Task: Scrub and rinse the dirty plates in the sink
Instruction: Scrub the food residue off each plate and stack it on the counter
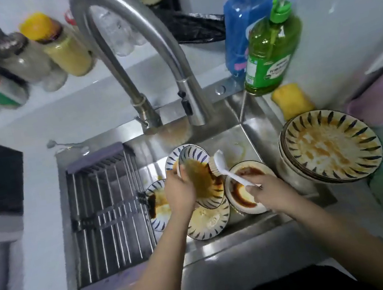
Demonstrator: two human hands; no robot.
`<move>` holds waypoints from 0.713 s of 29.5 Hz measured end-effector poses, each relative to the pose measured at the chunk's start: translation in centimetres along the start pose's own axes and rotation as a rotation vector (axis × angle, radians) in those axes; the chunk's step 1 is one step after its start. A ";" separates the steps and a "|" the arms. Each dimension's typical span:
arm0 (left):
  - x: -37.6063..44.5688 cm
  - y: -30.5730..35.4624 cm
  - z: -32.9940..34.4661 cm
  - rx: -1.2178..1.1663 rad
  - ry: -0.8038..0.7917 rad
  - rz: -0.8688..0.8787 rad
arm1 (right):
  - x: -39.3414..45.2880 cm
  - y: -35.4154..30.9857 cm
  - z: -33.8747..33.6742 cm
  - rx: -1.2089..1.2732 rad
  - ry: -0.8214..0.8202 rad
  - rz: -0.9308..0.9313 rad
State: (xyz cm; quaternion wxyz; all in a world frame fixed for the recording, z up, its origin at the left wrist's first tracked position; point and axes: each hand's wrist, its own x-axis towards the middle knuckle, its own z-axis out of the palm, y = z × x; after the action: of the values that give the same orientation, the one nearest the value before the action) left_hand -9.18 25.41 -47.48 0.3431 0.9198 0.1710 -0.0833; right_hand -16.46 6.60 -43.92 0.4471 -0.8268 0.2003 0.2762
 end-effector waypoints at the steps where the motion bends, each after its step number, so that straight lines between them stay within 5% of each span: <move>1: -0.6 -0.1 -0.6 -0.028 0.029 0.031 | -0.1 -0.1 0.1 -0.028 -0.018 -0.021; 10: -3.2 -0.1 -5.5 -0.112 0.200 0.135 | -2.0 -3.9 1.2 -0.188 -0.082 -0.160; 14: -3.7 -0.3 -6.0 -0.310 0.184 -0.057 | -2.9 -5.8 1.7 -0.444 0.026 -0.305; 18: -3.5 -1.1 -5.6 -0.686 0.157 -0.360 | -5.8 -7.0 0.1 -0.812 -0.055 -0.517; 21: -4.1 -1.6 -6.0 -0.790 0.141 -0.428 | -6.2 -7.2 -2.6 -1.050 -0.042 -0.491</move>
State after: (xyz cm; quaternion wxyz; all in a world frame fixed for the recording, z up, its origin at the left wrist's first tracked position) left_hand -13.37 29.42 -42.77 0.6304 0.6658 0.3988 -0.0181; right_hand -16.39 8.69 -34.30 0.0318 -0.9544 -0.1702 0.2431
